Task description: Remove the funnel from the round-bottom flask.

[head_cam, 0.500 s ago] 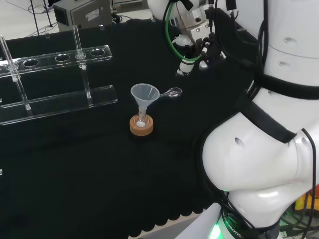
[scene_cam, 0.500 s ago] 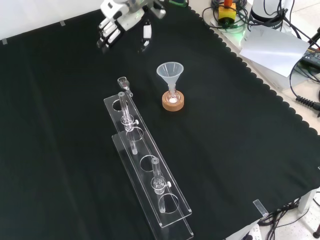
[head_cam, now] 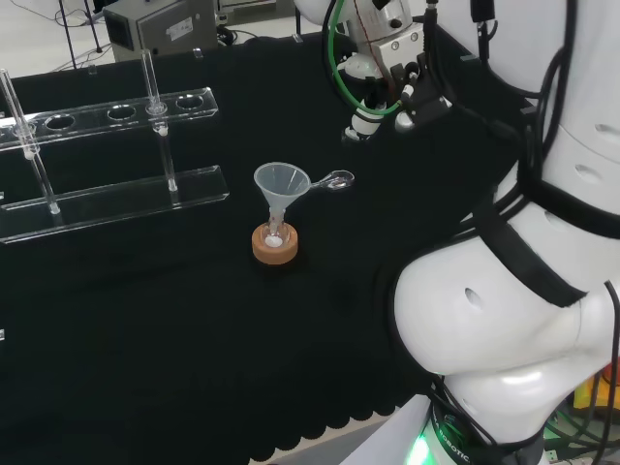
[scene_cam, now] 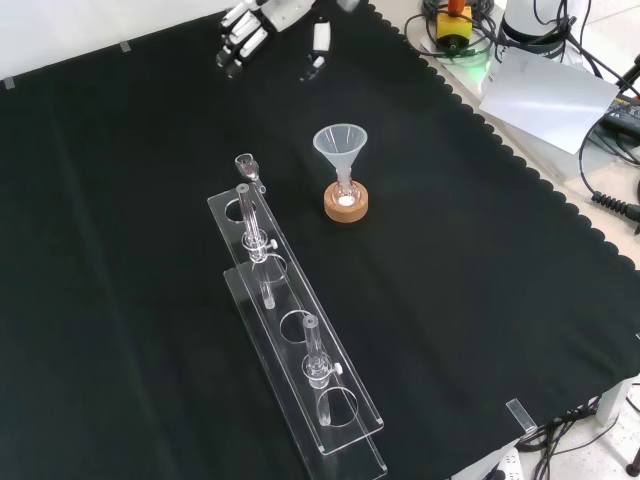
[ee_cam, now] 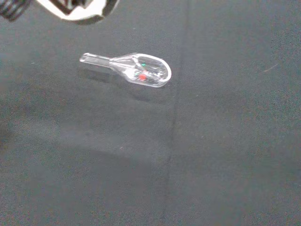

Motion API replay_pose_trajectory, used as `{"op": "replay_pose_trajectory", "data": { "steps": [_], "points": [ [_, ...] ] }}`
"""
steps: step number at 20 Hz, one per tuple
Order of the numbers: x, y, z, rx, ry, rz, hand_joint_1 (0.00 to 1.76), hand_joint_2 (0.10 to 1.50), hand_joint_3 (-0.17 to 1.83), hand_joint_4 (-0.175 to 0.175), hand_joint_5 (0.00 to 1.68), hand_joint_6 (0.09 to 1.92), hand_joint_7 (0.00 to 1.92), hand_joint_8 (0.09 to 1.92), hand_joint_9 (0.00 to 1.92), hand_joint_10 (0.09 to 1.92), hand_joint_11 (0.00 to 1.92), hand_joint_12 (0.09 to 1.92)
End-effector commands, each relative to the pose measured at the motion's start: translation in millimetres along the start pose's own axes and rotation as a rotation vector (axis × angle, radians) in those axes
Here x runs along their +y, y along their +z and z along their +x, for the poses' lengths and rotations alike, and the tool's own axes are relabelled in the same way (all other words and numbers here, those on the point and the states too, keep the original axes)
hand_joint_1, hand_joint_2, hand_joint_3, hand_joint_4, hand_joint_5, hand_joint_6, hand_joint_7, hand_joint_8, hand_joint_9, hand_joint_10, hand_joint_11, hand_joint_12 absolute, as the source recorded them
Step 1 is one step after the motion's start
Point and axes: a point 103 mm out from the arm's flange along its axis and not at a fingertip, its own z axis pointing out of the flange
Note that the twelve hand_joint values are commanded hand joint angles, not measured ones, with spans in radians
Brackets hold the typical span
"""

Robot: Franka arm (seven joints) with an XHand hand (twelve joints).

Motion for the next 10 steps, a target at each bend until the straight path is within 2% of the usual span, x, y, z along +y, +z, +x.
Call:
{"op": "replay_pose_trajectory", "data": {
  "steps": [1, 4, 7, 10],
  "points": [
    [-33.8, -1.6, 27.7, 0.045, -0.089, 0.043, 0.78, 0.61, 0.65, -0.066, 0.26, 0.09, 0.11, 0.69, 0.32, 0.73, 0.03, 1.45],
    [-42.0, 0.5, 40.7, 0.071, -0.131, 0.075, 0.75, 0.6, 0.65, -0.067, 0.22, 0.09, 0.09, 0.69, 0.33, 0.72, 0.1, 1.45],
    [-46.5, 2.0, 51.3, 0.107, -0.168, 0.082, 0.7, 0.58, 0.62, -0.07, 0.15, 0.09, 0.04, 0.69, 0.34, 0.71, 0.22, 1.44],
    [-47.1, 2.3, 63.6, 0.111, -0.189, 0.089, 0.68, 0.58, 0.59, -0.07, 0.13, 0.09, 0.03, 0.7, 0.34, 0.72, 0.3, 1.43]
  ]
}}
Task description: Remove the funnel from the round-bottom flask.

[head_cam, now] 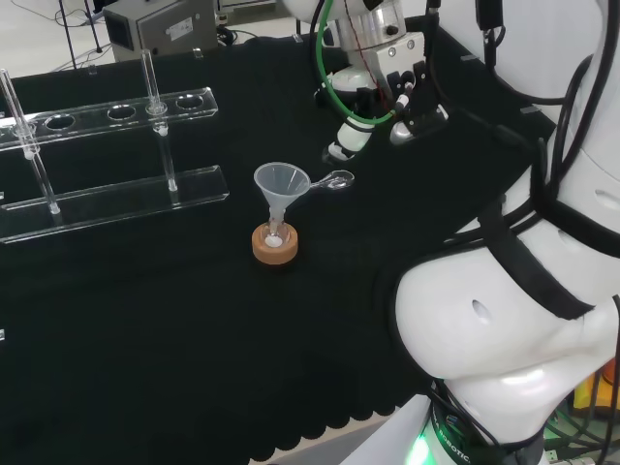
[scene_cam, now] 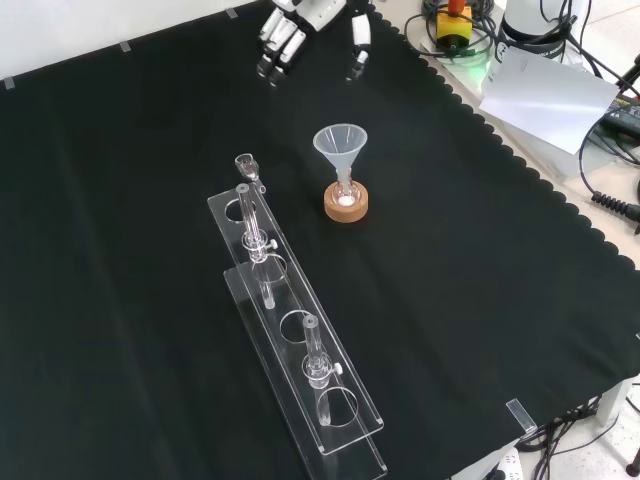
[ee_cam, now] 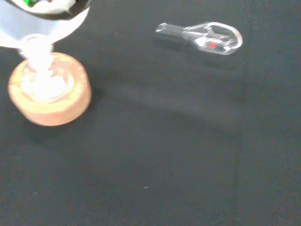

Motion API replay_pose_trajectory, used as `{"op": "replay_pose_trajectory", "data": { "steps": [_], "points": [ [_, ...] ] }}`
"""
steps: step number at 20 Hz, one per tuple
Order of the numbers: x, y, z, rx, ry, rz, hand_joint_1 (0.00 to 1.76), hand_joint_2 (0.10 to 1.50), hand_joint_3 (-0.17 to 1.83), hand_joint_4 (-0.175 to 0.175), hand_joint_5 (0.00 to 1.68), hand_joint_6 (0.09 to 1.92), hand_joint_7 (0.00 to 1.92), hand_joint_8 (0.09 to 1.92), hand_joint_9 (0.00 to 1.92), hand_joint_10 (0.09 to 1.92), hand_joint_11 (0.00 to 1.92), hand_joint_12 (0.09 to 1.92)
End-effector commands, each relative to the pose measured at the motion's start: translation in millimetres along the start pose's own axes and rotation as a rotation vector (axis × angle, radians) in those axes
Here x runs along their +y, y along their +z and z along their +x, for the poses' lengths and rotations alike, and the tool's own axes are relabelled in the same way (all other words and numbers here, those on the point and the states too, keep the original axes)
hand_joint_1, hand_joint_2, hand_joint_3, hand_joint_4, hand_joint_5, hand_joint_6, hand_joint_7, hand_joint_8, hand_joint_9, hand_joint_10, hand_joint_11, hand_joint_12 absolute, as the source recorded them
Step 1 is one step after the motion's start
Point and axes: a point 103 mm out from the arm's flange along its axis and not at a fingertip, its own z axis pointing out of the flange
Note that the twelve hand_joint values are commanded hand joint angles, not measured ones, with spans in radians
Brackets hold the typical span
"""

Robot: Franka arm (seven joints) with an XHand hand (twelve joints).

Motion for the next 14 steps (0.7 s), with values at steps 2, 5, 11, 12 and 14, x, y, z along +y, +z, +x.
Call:
{"op": "replay_pose_trajectory", "data": {
  "steps": [2, 5, 11, 12, 14],
  "points": [
    [-1.1, 4.5, 29.9, 0.027, -0.068, 0.03, 0.67, 0.59, 0.55, -0.067, 0.12, 0.09, 0.01, 0.69, 0.29, 0.74, 0.32, 1.43],
    [5.7, 6.6, 37.5, 0.027, -0.078, 0.045, 0.65, 0.59, 0.51, -0.063, 0.09, 0.09, 0.0, 0.62, 0.21, 0.77, 0.33, 1.45],
    [23.2, 11.5, 49.0, 0.024, -0.098, 0.058, 0.63, 0.6, 0.45, -0.062, 0.03, 0.09, 0.0, 0.37, 0.06, 0.84, 0.28, 1.5],
    [25.8, 12.3, 50.0, 0.023, -0.101, 0.054, 0.63, 0.61, 0.44, -0.062, 0.03, 0.09, 0.0, 0.35, 0.04, 0.86, 0.27, 1.5],
    [30.1, 13.7, 52.9, 0.022, -0.107, 0.053, 0.62, 0.61, 0.43, -0.062, 0.02, 0.09, 0.0, 0.34, 0.02, 0.87, 0.26, 1.51]
  ]
}}
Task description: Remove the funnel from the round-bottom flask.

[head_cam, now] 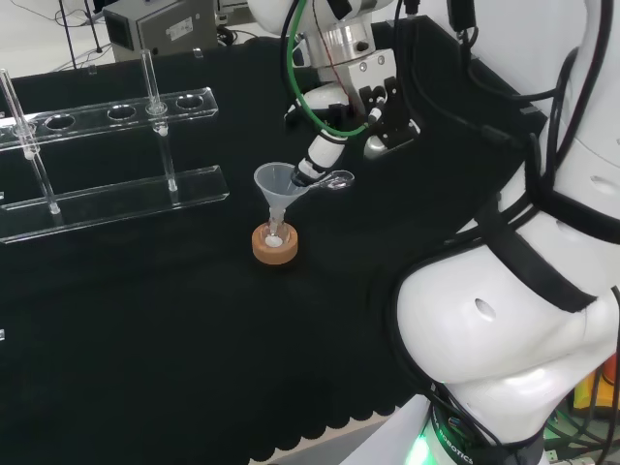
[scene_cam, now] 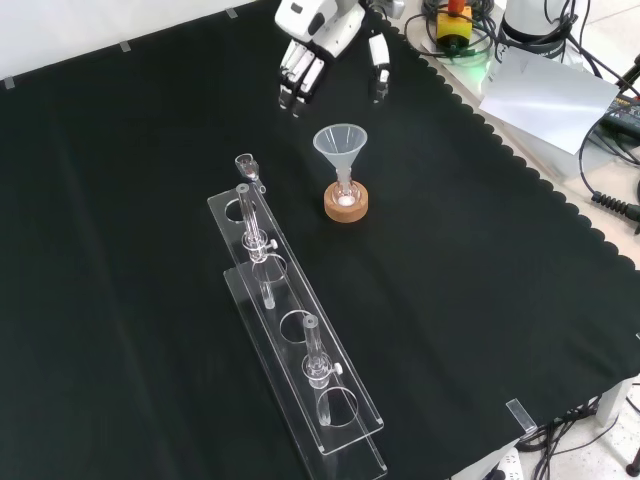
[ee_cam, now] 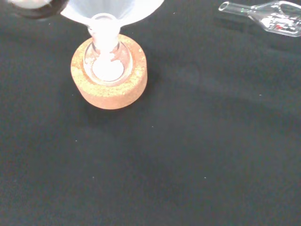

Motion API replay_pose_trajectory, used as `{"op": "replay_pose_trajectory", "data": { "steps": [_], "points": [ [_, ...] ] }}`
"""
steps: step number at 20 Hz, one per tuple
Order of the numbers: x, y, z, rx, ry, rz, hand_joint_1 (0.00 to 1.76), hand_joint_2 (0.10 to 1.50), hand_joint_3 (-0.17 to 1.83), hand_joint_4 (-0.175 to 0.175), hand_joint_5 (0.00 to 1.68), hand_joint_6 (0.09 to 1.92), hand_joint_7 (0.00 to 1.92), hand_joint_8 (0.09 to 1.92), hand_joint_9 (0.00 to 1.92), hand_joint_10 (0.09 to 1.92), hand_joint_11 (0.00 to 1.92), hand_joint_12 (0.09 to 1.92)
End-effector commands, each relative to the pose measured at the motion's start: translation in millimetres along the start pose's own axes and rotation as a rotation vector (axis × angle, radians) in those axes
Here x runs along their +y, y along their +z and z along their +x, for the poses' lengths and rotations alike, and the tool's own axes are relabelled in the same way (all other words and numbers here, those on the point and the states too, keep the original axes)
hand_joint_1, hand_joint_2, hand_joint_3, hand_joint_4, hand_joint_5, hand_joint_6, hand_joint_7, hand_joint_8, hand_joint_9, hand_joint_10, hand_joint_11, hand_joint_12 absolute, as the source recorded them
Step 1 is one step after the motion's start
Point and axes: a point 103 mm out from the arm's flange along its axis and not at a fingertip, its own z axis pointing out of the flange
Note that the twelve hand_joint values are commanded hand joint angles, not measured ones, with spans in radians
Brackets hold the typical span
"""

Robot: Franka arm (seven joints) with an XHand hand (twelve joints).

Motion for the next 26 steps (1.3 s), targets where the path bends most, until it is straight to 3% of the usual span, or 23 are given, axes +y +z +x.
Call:
{"op": "replay_pose_trajectory", "data": {
  "steps": [1, 11, 26],
  "points": [
    [18.5, 1.7, 11.4, -0.004, -0.028, -0.004, 0.62, 0.61, 0.43, -0.062, 0.02, 0.09, 0.0, 0.34, 0.02, 0.87, 0.26, 1.51],
    [26.2, 13.8, 17.7, -0.008, -0.044, 0.004, 0.62, 0.61, 0.42, -0.064, 0.02, 0.09, 0.0, 0.33, 0.06, 0.89, 0.25, 1.51],
    [43.2, 29.5, 23.0, -0.069, -0.033, -0.013, 0.68, 0.63, 0.41, -0.071, 0.06, 0.09, 0.0, 0.4, 0.13, 0.87, 0.27, 1.5]
  ]
}}
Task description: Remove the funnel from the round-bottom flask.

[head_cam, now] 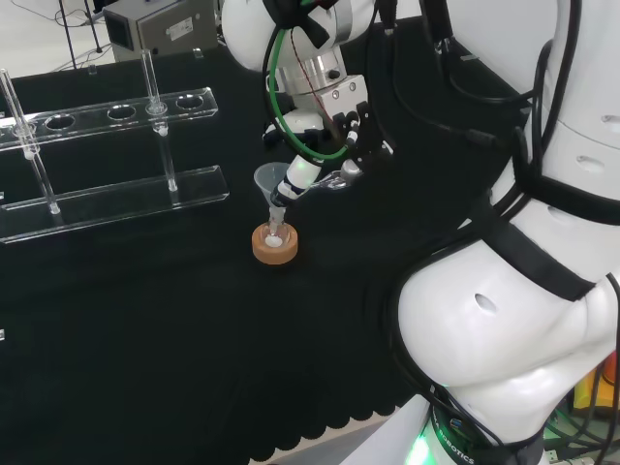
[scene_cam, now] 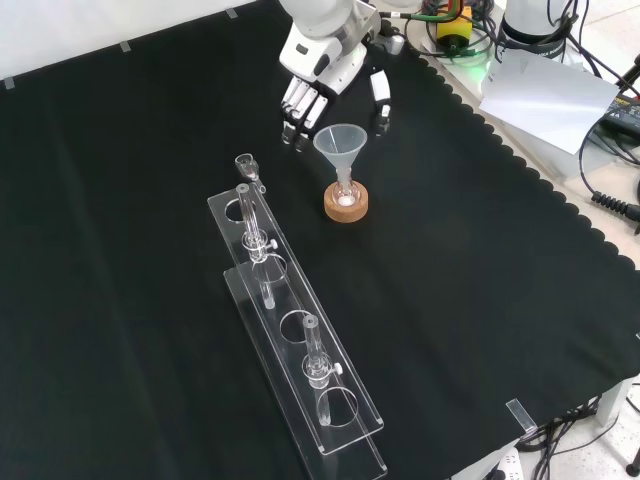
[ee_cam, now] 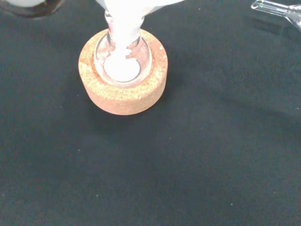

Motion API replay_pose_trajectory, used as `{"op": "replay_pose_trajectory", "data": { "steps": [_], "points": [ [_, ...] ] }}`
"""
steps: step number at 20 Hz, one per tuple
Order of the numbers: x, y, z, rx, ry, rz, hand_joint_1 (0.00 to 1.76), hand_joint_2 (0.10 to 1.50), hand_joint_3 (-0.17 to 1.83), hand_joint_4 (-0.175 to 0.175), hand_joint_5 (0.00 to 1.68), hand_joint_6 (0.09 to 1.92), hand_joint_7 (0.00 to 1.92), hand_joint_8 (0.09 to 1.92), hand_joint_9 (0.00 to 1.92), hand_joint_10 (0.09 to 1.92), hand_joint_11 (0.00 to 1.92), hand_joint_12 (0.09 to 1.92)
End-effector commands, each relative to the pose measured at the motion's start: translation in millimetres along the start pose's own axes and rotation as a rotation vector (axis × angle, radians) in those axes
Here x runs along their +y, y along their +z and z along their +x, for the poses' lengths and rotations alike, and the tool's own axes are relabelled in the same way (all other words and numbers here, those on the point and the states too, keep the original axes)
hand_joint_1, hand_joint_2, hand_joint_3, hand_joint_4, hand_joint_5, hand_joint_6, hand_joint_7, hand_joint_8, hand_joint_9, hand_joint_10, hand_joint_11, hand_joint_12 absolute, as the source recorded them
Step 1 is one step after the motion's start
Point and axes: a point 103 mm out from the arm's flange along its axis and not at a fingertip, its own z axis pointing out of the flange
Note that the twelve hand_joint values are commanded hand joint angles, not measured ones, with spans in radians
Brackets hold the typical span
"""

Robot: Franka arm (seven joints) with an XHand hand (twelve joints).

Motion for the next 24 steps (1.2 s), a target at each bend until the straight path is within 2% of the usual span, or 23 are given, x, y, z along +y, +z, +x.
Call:
{"op": "replay_pose_trajectory", "data": {
  "steps": [1, 12, 16, 18, 20, 24],
  "points": [
    [8.3, 6.7, 0.0, -0.017, -0.006, 0.009, 0.69, 0.63, 0.42, -0.071, 0.06, 0.09, 0.0, 0.41, 0.13, 0.86, 0.27, 1.5],
    [18.8, 24.4, 3.0, -0.011, -0.018, 0.038, 0.73, 0.62, 0.47, -0.077, 0.07, 0.09, 0.0, 0.47, 0.3, 0.77, 0.29, 1.48],
    [21.4, 25.0, 5.0, -0.041, -0.01, 0.03, 0.74, 0.61, 0.49, -0.081, 0.08, 0.09, 0.0, 0.51, 0.43, 0.71, 0.31, 1.47],
    [21.5, 22.2, 6.5, -0.075, -0.005, 0.002, 0.76, 0.61, 0.52, -0.084, 0.1, 0.09, 0.01, 0.59, 0.51, 0.67, 0.32, 1.46],
    [20.3, 17.2, 7.8, -0.108, 0.001, -0.05, 0.82, 0.61, 0.56, -0.088, 0.17, 0.09, 0.1, 0.68, 0.67, 0.63, 0.36, 1.42],
    [16.1, 0.0, 12.0, -0.186, 0.005, -0.149, 0.92, 0.63, 0.65, -0.082, 0.39, 0.09, 0.46, 0.7, 0.99, 0.58, 0.52, 1.32]
  ]
}}
